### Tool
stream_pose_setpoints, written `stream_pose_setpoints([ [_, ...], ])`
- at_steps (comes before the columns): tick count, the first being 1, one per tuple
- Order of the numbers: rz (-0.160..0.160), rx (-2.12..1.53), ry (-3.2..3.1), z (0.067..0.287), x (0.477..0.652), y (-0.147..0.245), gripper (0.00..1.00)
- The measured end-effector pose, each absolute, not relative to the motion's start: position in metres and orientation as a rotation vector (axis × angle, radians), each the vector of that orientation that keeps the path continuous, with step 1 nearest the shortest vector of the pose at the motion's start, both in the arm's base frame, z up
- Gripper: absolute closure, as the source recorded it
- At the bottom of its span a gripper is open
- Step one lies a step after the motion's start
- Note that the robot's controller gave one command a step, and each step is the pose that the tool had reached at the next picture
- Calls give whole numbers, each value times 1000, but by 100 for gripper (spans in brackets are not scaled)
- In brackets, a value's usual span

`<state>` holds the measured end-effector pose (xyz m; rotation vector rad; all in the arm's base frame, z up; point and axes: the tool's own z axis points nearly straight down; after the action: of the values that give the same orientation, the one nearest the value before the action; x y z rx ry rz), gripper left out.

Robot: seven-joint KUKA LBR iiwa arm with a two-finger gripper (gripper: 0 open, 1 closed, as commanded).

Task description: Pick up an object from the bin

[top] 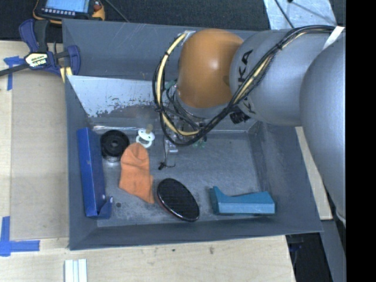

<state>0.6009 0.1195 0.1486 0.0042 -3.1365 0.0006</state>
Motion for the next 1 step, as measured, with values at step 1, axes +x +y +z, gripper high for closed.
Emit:
stream_pose_setpoints([
  [1,-1,1,-3144,154,602,119,0],
])
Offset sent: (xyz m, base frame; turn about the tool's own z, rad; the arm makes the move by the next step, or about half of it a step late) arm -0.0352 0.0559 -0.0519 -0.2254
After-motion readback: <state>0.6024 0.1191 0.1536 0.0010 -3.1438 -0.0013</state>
